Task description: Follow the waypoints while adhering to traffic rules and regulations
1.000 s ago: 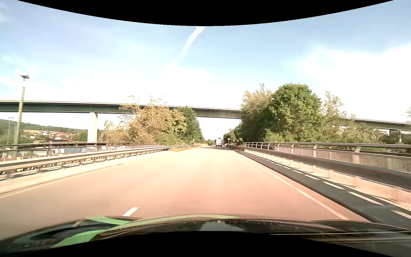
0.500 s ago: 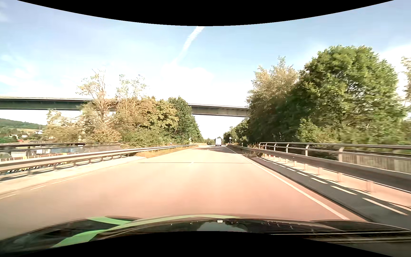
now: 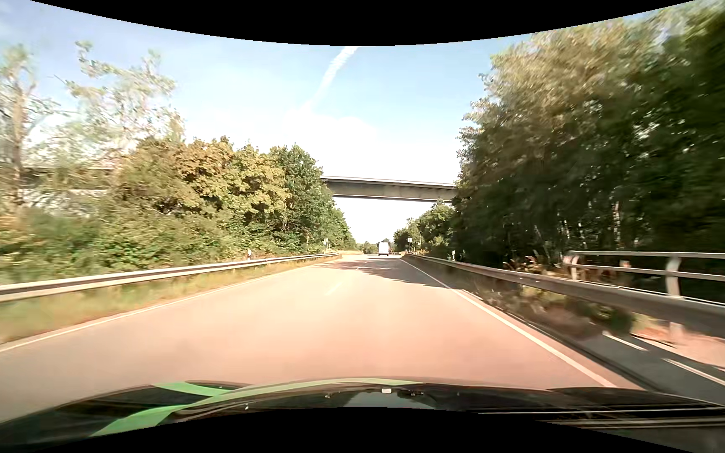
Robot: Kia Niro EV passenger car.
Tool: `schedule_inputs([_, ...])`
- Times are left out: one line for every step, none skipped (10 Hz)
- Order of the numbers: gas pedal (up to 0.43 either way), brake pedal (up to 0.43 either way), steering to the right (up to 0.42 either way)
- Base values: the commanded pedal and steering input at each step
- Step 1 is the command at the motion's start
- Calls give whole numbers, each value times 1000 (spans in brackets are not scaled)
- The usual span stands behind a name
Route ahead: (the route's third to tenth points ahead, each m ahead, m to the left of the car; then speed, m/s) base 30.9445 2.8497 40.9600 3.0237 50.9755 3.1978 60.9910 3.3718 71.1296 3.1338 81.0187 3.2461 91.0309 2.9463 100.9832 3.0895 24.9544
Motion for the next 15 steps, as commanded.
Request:
schedule_inputs([228, 0, 1])
schedule_inputs([248, 0, 0])
schedule_inputs([268, 0, -1])
schedule_inputs([268, 0, -1])
schedule_inputs([280, 0, -1])
schedule_inputs([280, 0, -1])
schedule_inputs([287, 0, -1])
schedule_inputs([299, 0, -1])
schedule_inputs([311, 0, -1])
schedule_inputs([311, 0, -1])
schedule_inputs([319, 0, -1])
schedule_inputs([331, 0, -1])
schedule_inputs([331, 0, -1])
schedule_inputs([339, 0, -1])
schedule_inputs([339, 0, -1])
